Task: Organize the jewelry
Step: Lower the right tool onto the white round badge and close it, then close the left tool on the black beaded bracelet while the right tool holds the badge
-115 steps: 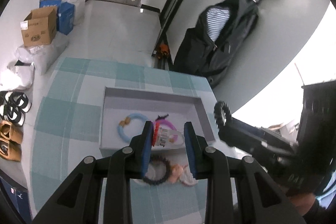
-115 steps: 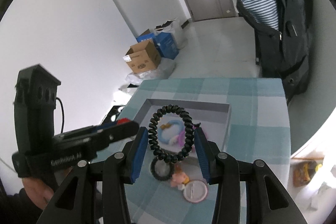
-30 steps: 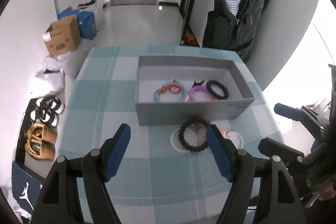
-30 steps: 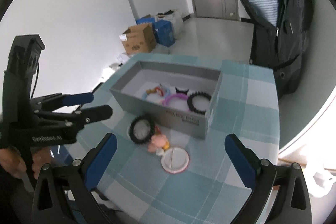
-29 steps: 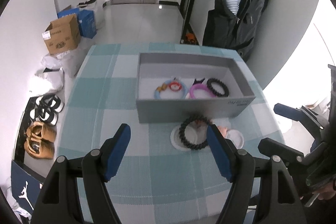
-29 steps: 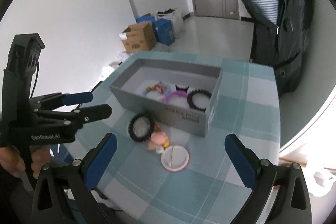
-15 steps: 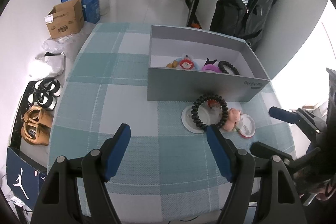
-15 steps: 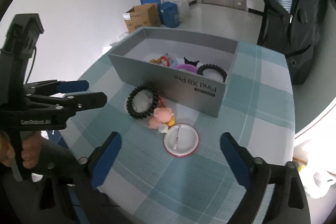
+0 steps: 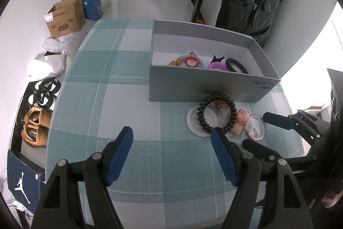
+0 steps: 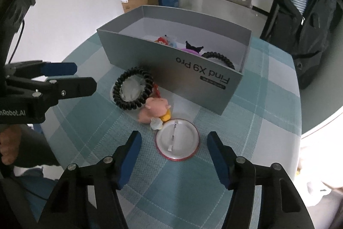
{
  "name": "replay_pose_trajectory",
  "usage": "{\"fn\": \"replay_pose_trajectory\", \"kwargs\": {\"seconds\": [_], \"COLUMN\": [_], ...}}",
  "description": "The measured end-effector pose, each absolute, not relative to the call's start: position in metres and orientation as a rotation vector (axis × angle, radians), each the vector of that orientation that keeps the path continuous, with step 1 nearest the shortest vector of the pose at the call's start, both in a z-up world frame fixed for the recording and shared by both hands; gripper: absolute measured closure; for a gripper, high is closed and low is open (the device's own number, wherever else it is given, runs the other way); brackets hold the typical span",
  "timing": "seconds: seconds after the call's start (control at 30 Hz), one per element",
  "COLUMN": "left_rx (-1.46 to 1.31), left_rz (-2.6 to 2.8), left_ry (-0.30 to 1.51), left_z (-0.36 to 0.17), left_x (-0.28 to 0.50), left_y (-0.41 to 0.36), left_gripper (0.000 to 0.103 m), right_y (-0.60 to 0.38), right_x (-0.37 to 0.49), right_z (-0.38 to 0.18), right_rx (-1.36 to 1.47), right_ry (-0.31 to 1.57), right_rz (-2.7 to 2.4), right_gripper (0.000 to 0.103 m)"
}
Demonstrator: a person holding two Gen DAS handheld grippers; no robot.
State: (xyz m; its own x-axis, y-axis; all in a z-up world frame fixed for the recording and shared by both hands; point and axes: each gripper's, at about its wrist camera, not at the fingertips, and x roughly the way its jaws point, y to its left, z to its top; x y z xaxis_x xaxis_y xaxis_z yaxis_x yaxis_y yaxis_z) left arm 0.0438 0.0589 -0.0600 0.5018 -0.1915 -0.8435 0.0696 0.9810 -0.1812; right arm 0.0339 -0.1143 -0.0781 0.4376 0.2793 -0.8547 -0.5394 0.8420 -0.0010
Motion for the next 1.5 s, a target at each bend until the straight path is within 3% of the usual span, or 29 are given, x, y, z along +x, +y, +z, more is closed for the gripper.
{"fn": "replay_pose_trajectory", "kwargs": {"seconds": [0.13, 0.27, 1.37, 1.43, 1.5], "left_rx": [-0.127, -0.131, -0.112, -0.118, -0.116], "left_rz": [-0.157, -0.165, -0.231, -0.237, -0.244], "left_ry": [1.041, 1.045, 1.120, 1.116, 1.115], "left_z": [-0.061, -0.061, -0.074, -0.074, -0.074], "left_x": [0.046, 0.047, 0.071, 0.071, 0.071], "left_y": [0.058, 0.057, 0.025, 0.026, 0.027], "left_gripper": [0.032, 0.032, 0.032, 0.037, 0.055], "right_y": [-0.112, -0.115, -0.155, -0.156, -0.157], "right_x": [0.031, 0.033, 0.046, 0.047, 0.046], "right_z": [-0.078, -0.076, -0.064, -0.063, -0.061], "right_rx": [-0.316, -0.313, -0.142, -0.135, -0.133], "right_ry": [0.986, 0.987, 1.015, 1.015, 1.012], "right_rz": [0.524, 0.522, 0.508, 0.509, 0.510], "right_gripper": [0.046, 0.061, 0.061, 0.061, 0.061]}}
